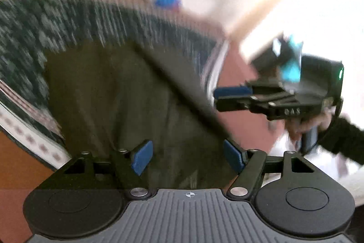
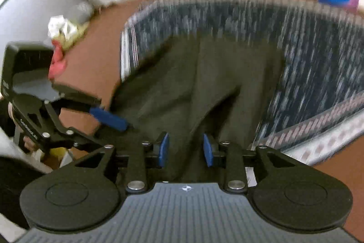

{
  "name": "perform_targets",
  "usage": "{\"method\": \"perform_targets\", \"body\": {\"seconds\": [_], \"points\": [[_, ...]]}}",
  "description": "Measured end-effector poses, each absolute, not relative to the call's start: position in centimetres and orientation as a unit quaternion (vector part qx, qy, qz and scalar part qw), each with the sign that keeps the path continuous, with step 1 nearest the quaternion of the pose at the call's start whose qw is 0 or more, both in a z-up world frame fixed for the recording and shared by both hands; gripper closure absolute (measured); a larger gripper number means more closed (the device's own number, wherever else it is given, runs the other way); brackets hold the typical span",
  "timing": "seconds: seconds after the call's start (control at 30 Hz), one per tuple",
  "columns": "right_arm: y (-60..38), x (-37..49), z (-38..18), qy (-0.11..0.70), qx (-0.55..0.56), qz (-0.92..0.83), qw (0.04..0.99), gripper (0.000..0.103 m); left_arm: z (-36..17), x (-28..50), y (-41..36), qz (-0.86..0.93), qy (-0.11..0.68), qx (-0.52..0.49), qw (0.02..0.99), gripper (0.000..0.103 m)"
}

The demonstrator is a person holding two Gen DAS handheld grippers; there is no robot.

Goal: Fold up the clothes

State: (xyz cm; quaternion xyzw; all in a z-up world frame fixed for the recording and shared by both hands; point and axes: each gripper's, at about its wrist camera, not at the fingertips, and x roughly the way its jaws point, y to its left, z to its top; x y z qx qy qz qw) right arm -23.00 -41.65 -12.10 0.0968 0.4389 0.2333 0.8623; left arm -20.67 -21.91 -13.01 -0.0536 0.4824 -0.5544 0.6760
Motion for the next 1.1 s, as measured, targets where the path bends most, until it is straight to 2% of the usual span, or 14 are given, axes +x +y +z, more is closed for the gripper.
{"method": "perform_targets", "body": {"seconds": [0.03, 0.17, 0.3, 0.43, 0.53, 0.57, 0.63, 0.8, 0.87, 1.0, 1.07, 1.1], "points": [[-41.6, -22.6, -10.6, 0.419, 0.096, 0.237, 0.871, 0.057, -12.1, -19.6, -20.9, -0.543, 0.469, -0.077, 0.692, 0.021], [-39.3, -18.5, -8.1, 0.388, 0.124, 0.265, 0.874, 0.056, -11.7, -15.4, -19.1, -0.449, 0.439, -0.096, 0.773, 0.018], [-35.2, -13.5, -10.8, 0.417, 0.175, 0.263, 0.852, 0.058, -13.7, -12.5, -19.4, -0.388, 0.456, -0.093, 0.796, 0.019], [-32.2, -10.4, -14.5, 0.463, 0.172, 0.248, 0.833, 0.067, -13.6, -11.9, -19.8, -0.394, 0.451, -0.096, 0.795, 0.019], [-31.2, -9.9, -16.3, 0.483, 0.169, 0.235, 0.826, 0.068, -13.4, -12.2, -19.3, -0.403, 0.449, -0.104, 0.790, 0.019], [-31.3, -10.0, -16.6, 0.485, 0.177, 0.232, 0.824, 0.077, -13.3, -12.1, -19.4, -0.407, 0.449, -0.105, 0.788, 0.019], [-31.8, -10.3, -16.9, 0.484, 0.199, 0.235, 0.819, 0.103, -13.2, -11.8, -19.8, -0.417, 0.450, -0.104, 0.783, 0.019], [-33.1, -11.2, -15.8, 0.459, 0.212, 0.217, 0.835, 0.101, -13.2, -11.7, -21.3, -0.445, 0.446, -0.081, 0.773, 0.019], [-33.4, -11.3, -15.7, 0.454, 0.209, 0.206, 0.841, 0.096, -13.4, -11.6, -21.6, -0.447, 0.448, -0.076, 0.771, 0.019], [-33.2, -11.1, -16.4, 0.465, 0.217, 0.202, 0.834, 0.093, -13.6, -11.4, -21.7, -0.446, 0.453, -0.074, 0.769, 0.019], [-32.7, -10.9, -16.9, 0.474, 0.208, 0.199, 0.832, 0.085, -13.6, -11.4, -21.7, -0.446, 0.452, -0.071, 0.769, 0.019], [-32.7, -11.0, -17.1, 0.474, 0.208, 0.200, 0.832, 0.085, -13.6, -11.5, -21.8, -0.447, 0.451, -0.069, 0.769, 0.019]]}}
